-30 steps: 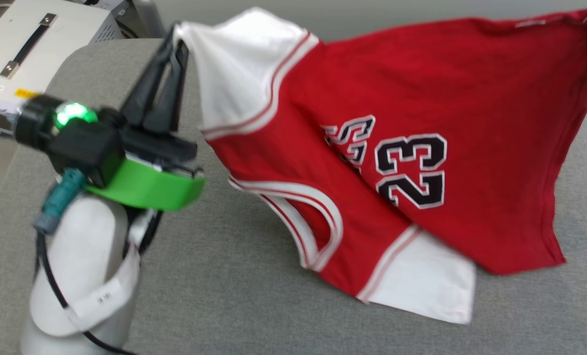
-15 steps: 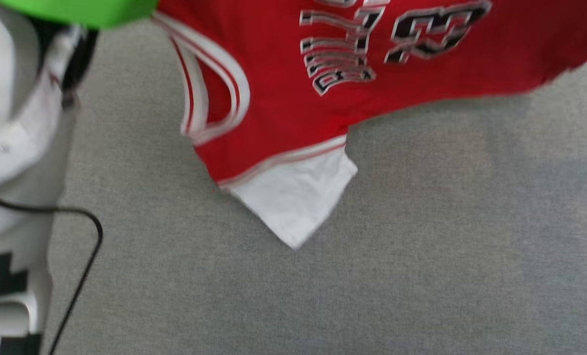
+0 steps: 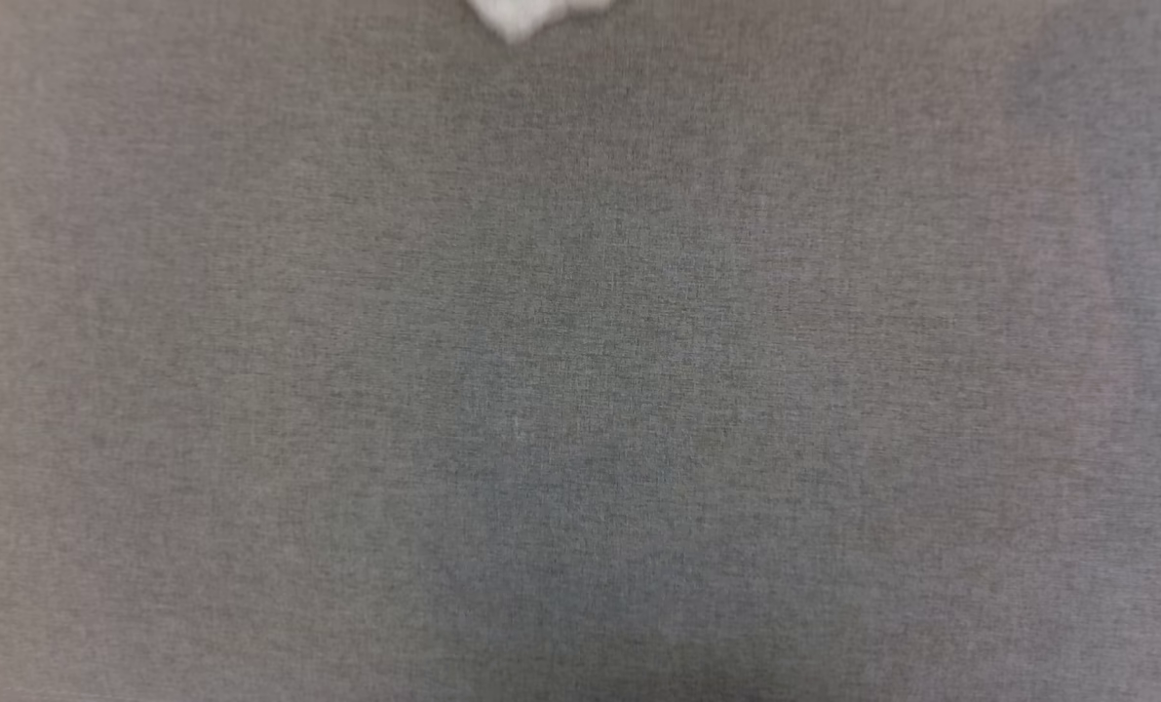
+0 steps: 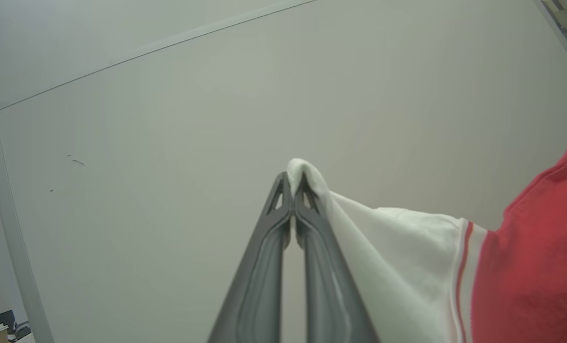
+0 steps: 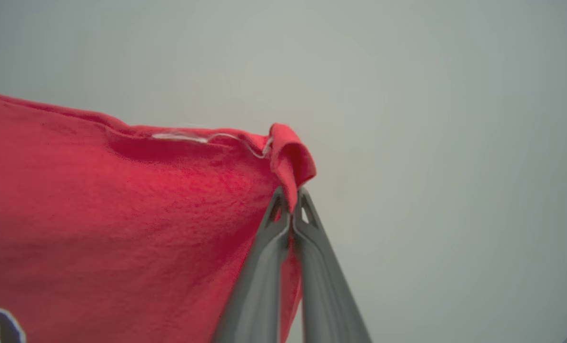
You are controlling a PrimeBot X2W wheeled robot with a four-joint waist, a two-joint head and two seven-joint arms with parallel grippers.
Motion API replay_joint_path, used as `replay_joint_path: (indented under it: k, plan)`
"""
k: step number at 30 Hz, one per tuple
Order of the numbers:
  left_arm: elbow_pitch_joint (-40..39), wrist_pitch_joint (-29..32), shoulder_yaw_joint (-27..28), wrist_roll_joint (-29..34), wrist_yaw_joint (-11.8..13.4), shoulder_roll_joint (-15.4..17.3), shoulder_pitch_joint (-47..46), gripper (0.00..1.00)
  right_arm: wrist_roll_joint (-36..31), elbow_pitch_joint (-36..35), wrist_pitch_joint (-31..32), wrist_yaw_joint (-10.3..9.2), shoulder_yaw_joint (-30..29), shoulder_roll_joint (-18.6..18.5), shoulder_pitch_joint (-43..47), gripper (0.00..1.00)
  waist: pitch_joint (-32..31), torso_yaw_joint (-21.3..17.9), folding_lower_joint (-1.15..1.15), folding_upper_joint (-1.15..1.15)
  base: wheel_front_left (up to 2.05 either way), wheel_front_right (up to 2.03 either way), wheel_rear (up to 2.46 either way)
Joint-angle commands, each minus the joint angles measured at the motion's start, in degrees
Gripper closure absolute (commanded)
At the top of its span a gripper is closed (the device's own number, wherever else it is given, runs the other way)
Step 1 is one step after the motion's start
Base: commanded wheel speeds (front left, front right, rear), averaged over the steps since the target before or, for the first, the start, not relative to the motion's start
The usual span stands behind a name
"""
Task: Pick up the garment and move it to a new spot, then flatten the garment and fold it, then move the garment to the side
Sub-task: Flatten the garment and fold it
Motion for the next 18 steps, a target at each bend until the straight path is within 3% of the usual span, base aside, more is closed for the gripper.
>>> replay_joint_path:
  k: [1,8,18]
  plan:
    - [1.3,-0.7,-0.1,-0.7,-0.2,0.0,-2.2,1.00,-0.9,1.9,-1.4,-0.01,0.6,0.6,-2.4,1.00,3.6,-0.4,-0.01,0.00,0.00,0.00,0.00]
    - [9.0,-2.8,-3.2,-1.1,-0.2,0.3,-9.4,1.00,-2.1,12.0,-6.7,-0.01,6.1,2.3,-11.4,1.00,5.4,-0.5,-0.01,0.00,0.00,0.00,0.00]
    - [10.8,-3.8,-5.4,-2.1,-0.2,1.4,-1.4,1.00,3.4,18.4,-12.8,-0.01,14.2,2.9,-6.1,1.00,5.4,-1.0,-0.01,0.00,0.00,0.00,0.00]
